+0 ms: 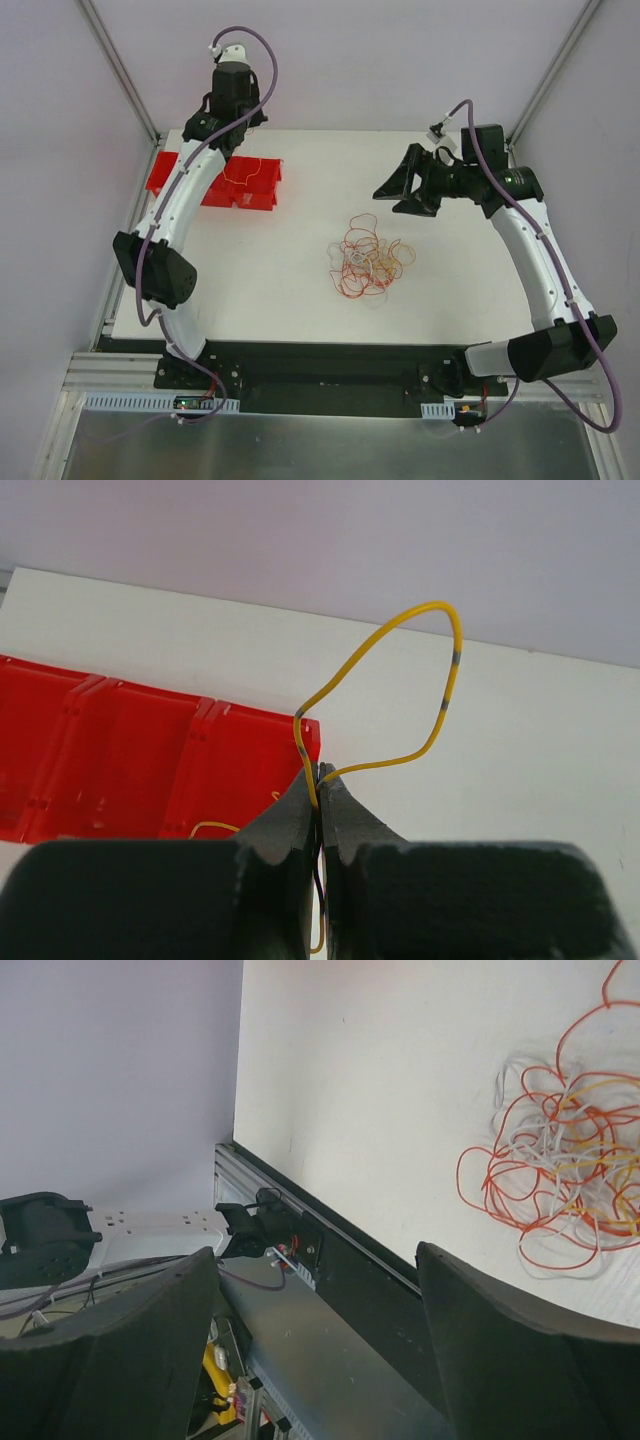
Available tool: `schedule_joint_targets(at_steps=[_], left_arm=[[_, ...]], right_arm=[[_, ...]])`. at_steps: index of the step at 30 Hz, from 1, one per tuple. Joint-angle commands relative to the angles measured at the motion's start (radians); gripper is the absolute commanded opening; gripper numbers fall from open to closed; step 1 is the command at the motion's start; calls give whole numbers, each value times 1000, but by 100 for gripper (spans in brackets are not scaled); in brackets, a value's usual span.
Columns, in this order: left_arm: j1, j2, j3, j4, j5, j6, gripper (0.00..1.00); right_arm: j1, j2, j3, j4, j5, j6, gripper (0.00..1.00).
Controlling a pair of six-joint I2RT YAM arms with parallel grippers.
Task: Untangle the cables
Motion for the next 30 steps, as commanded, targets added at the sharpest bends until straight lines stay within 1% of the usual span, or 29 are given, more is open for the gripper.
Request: schedule_joint_targets(at_steps=[1,6,10,12,14,18,23,27,30], left_arm=[[70,119,113,16,48,1,0],[135,222,134,20,145,-106,0],[140,282,84,28,203,-156,0],[140,314,55,43,266,-166,0],[140,345,33,45,291,-186,0],[141,396,25,51,361,-205,0],[152,423,-16,49,358,-291,0],[175,456,-8,36,423,-294,0],[196,425,-57,31,400,-338,0]], right_arm=[[-18,37,104,-24,-18,-65,82],[-49,46,82,-30,-18,-59,82],[-78,54,77,-36,-15,-59,82],[-86,63,80,-36,-19,-56,82],[-86,68,81,-34,-21,-54,82],[-87,69,75,-34,-19,-53,82],[-89,69,75,-34,-21,-53,82],[-89,71,69,-36,-25,-48,81],[-87,71,74,-37,-27,-45,81]])
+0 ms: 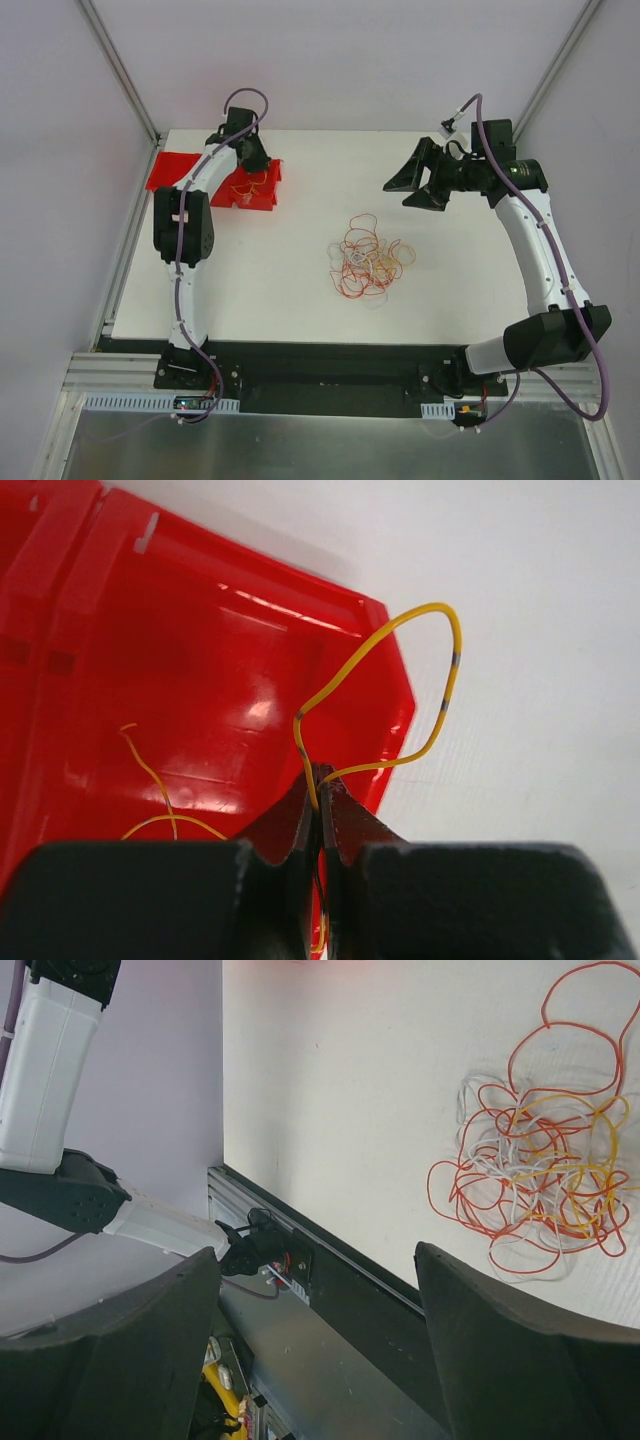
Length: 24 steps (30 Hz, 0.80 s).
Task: Untangle the cables
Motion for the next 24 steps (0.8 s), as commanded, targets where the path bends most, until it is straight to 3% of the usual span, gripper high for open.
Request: schedule_joint_targets(at_steps=[1,8,12,16,21,24], left_arm=[[40,-40,-54,7,24,-82,0],[63,-33,-41,-28,153,-118,0],[68,-68,-44,-39,170,-108,21],[73,-108,-70,-46,199,-92,27],[83,-189,-102,-66,191,-66,48],[85,-246,-123,-74,193,-43,54]], right_arm=[[-3,-6,15,-8,-24,-2,81],[8,-13,-5,23,-43,26,80],[12,-29,-9,26,-40,26,80],[20,-39,-15,41,-40,40,80],[35,-50,-21,48,-41,43,80],[43,-55,-23,48,-38,41,80]])
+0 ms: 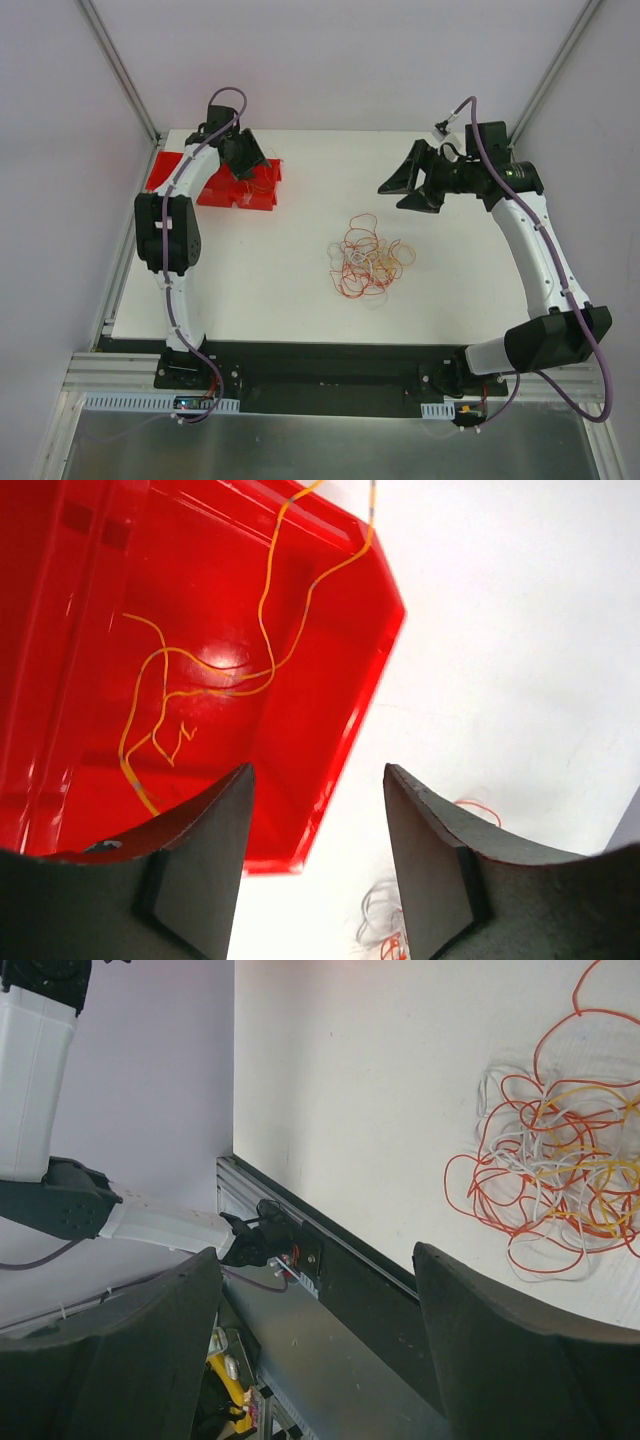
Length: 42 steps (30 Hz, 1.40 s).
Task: Untangle the cables
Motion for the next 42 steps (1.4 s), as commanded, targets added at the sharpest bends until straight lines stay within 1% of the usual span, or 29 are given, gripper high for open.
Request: schedule_joint_targets(at_steps=[1,6,8,9,11,13,16,18,20,21,24,29,34,38,39,41,42], left_arm=[[14,-159,-29,-17,19,51,56],[14,-263,-125,-21,-10,100,62],[12,-295,-156,-21,11,128,63],[12,-308,-173,-21,32,142,63],[-1,-356,-220,-21,71,148,61],[-53,-422,-282,-17,44,175,61],[-171,-530,-395,-6,25,202,61],[-280,-596,-504,20,30,186,61],[-368,-665,-617,60,36,156,61],[-411,-697,-662,89,46,142,61],[-506,-775,-773,104,30,104,62],[-564,-903,-885,104,16,47,63],[-603,-999,-938,104,-39,-1,63],[-629,-1056,-968,104,-87,-48,63],[-636,-1067,-975,104,-98,-58,63],[-653,-1076,-981,104,-124,-70,63],[-663,-1076,-980,104,-136,-70,63]], right_arm=[[13,-46,-5,24,-27,11,80],[28,-48,-17,32,-22,5,80],[38,-41,-20,19,-6,-18,80],[48,-26,-16,-5,11,-41,80],[73,3,-1,-72,103,-107,79],[93,31,0,-135,172,-159,79],[107,49,-57,-134,253,-181,79],[108,55,-132,-100,301,-172,78],[105,72,-189,-80,347,-156,75],[102,84,-224,-70,356,-147,72],[94,101,-302,-16,340,-117,64],[96,126,-362,87,335,-48,63],[93,170,-370,137,444,110,64],[94,216,-358,194,510,155,63],[93,231,-341,200,525,144,58],[97,267,-306,213,531,88,33],[99,279,-283,194,543,62,24]])
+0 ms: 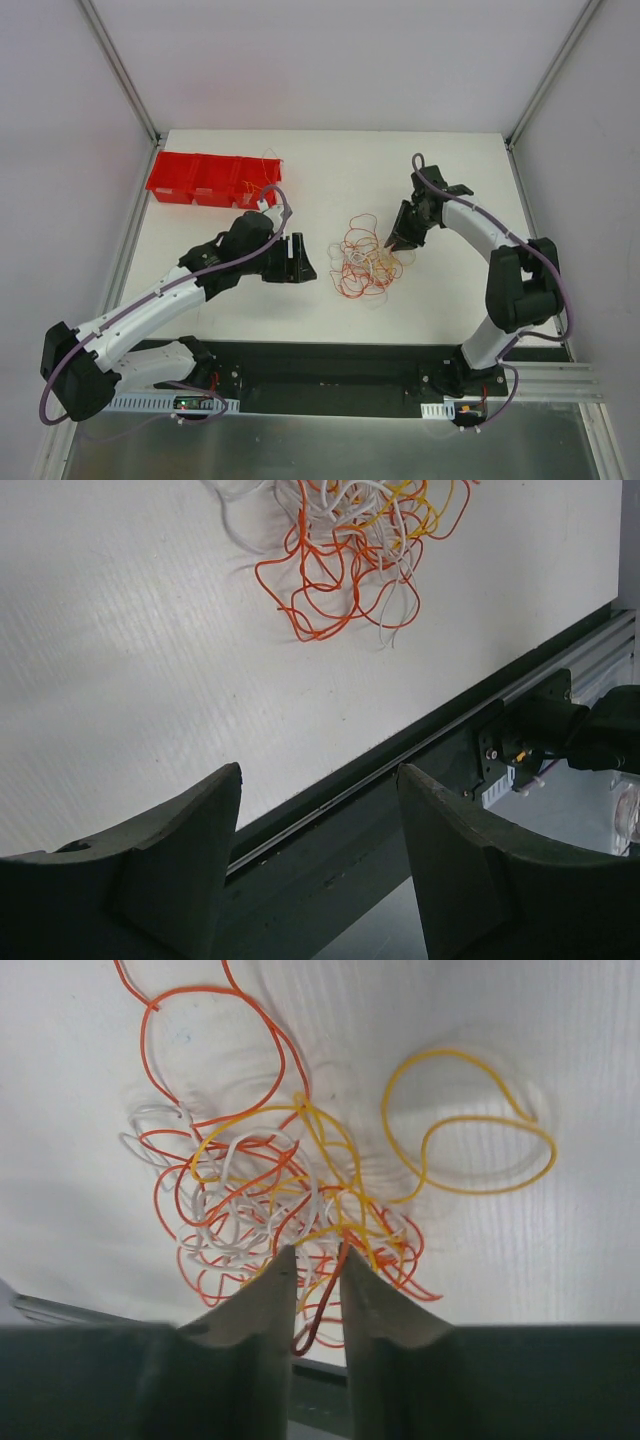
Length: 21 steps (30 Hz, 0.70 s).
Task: Untangle the cables
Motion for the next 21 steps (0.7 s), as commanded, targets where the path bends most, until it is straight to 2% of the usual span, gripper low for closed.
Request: schedule_joint_targets(at_steps=[1,2,3,9,11,14,18,21], left_arm=[[-35,-23,-11,21,-87,-44,63],[-38,-20,-5,21,-95,-40,63],[-39,-18,2,20,-101,-36,63],[-38,-38,64,21,-158,-11,63],[-38,-55,68,61,-169,10,64],[-39,-44,96,193,-95,82,67],[-38,22,179,368,61,176,66],[-38,79,245,501,149,197,66]], right_arm=[[4,48,97,7,84,-47,13],[6,36,106,-5,85,-64,5],[10,2,111,-21,96,-83,0],[58,-254,156,-93,214,-218,0],[58,-338,163,-69,155,-253,0],[58,-410,217,-73,8,-264,0],[59,-455,258,8,-244,-181,0],[59,-512,252,135,-321,-105,0]])
